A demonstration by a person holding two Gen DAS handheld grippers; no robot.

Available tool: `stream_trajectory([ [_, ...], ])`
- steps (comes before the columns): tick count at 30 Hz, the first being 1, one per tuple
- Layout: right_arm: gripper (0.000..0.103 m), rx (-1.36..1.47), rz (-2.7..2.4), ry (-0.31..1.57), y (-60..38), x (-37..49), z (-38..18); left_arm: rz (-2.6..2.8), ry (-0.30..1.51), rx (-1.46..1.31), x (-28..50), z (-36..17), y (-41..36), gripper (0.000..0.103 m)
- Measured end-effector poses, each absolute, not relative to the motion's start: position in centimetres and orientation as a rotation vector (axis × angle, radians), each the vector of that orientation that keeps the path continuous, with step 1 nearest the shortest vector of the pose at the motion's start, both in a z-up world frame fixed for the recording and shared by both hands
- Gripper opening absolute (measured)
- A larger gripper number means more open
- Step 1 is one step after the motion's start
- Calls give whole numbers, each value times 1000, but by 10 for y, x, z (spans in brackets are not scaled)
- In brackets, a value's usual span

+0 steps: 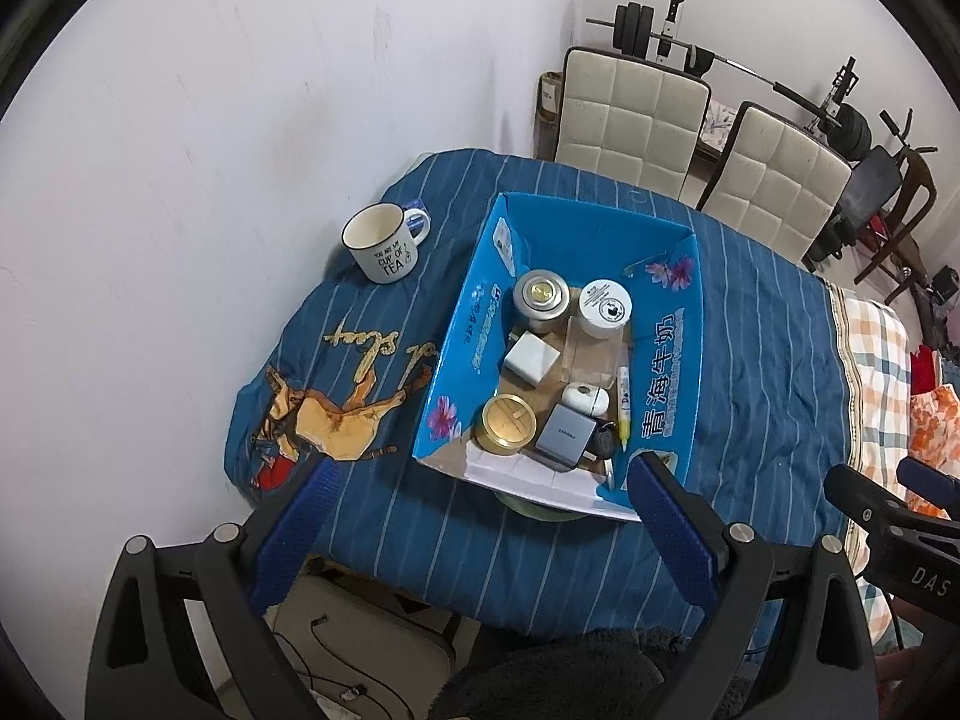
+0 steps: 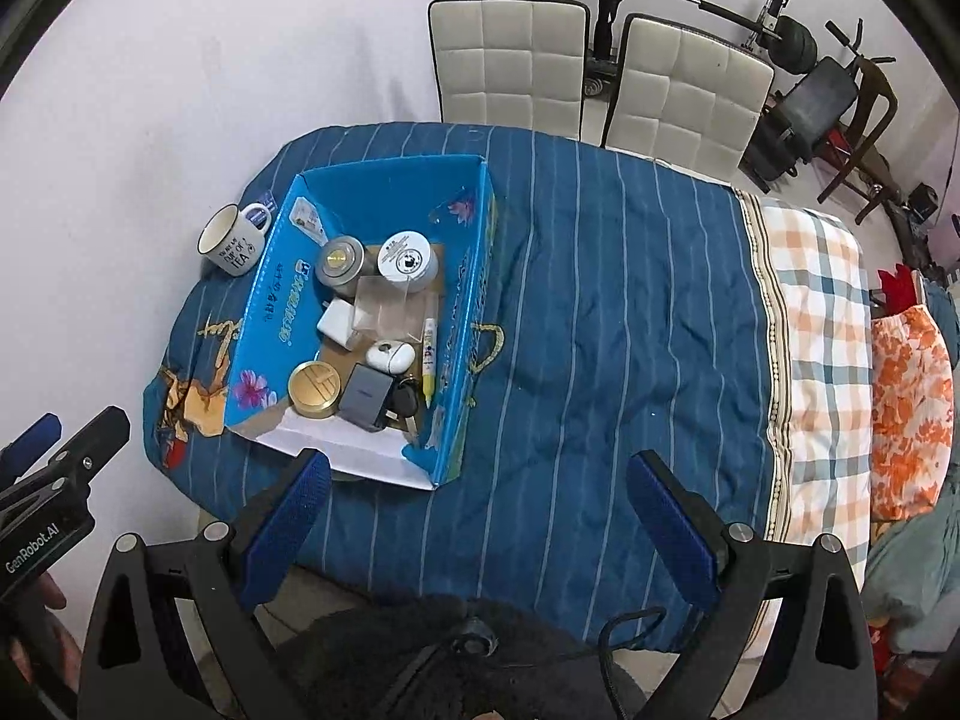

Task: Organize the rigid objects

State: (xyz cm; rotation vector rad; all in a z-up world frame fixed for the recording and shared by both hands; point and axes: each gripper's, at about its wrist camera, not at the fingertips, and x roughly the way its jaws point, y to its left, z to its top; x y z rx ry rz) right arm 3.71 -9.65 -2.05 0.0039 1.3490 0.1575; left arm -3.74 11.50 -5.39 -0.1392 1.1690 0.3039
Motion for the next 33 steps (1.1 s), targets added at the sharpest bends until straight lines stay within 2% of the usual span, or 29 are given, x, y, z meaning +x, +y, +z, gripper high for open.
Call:
stream_trajectory([
  [33,101,-33,183,1359,-97,38,-21,282,1191,-154,-39,-59,113,99],
])
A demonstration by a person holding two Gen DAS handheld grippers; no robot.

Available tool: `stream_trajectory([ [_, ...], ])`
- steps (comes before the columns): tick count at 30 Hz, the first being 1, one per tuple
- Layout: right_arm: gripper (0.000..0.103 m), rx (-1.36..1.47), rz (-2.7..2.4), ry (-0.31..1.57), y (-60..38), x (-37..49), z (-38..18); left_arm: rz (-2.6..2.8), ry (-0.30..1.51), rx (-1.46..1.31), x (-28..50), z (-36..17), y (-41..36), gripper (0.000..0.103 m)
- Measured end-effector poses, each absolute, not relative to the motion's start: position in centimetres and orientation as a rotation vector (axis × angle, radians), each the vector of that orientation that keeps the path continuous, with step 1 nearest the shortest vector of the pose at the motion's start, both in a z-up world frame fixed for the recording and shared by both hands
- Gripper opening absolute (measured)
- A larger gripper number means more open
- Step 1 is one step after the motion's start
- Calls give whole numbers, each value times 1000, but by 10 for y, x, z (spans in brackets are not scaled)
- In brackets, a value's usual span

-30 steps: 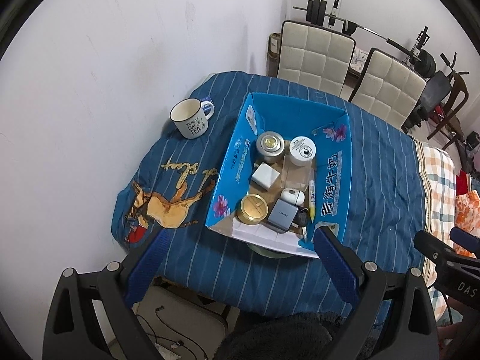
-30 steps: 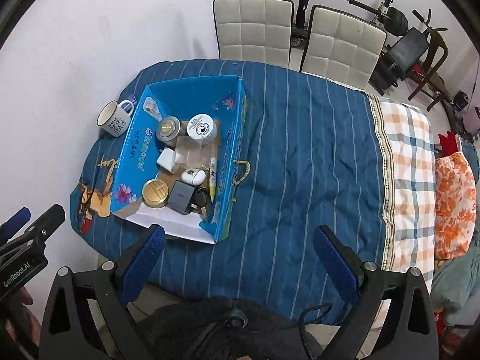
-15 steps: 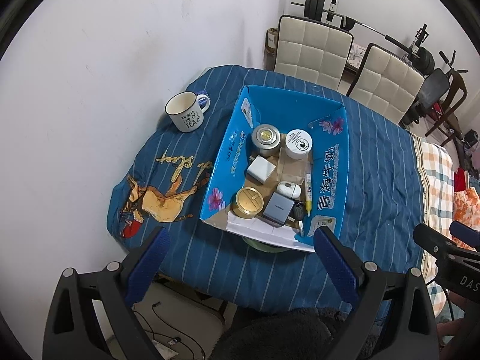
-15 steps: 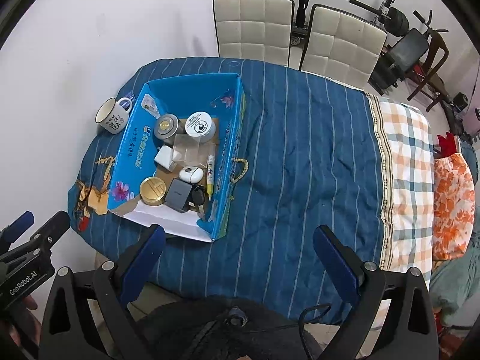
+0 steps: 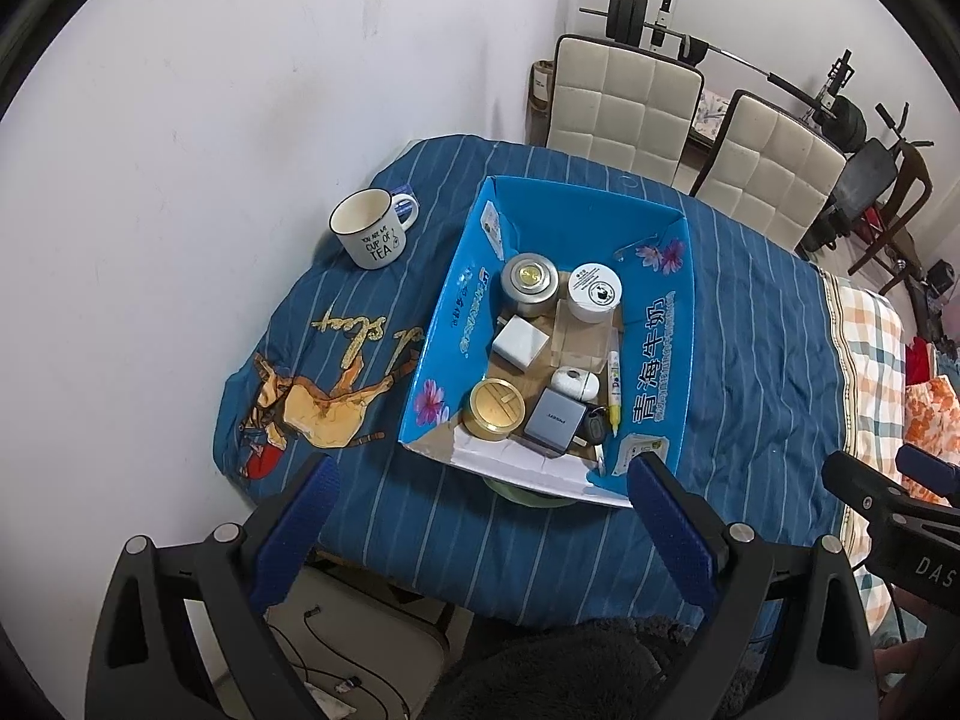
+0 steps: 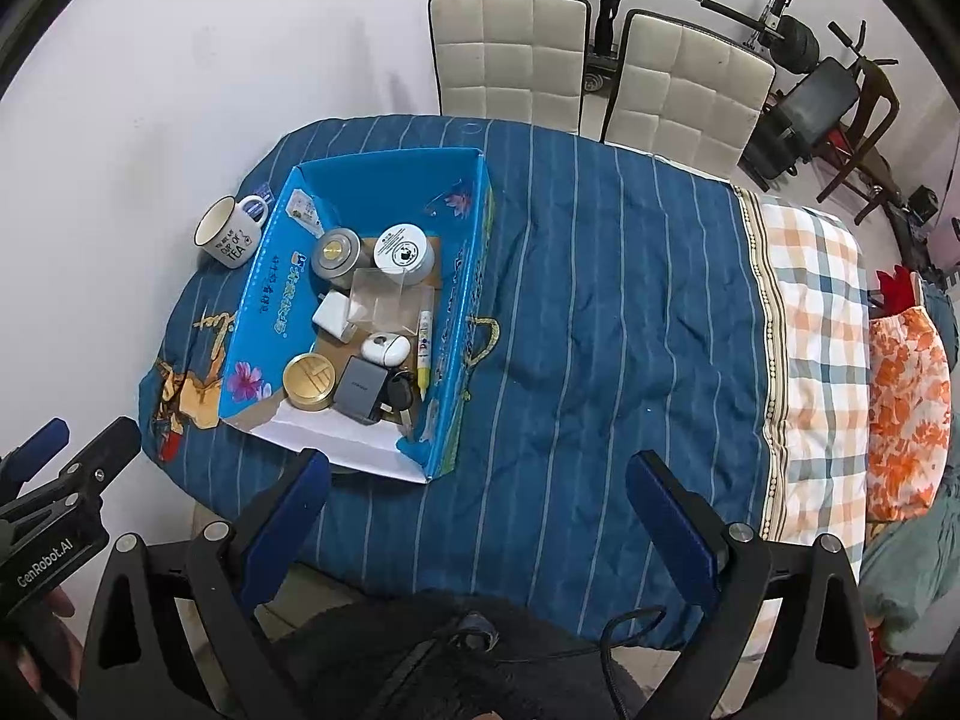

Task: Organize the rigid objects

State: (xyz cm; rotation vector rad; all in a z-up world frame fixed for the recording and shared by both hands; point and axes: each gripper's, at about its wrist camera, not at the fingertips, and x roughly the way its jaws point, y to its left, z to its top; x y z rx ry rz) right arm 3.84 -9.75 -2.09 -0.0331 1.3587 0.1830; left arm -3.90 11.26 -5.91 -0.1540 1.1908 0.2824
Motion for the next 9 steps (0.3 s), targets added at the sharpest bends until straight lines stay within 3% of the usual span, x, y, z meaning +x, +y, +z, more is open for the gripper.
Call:
stream_trajectory([
  [9,101,-26,181,1359,-95,38,-20,269,1186,-140,-37,-57,110,99],
])
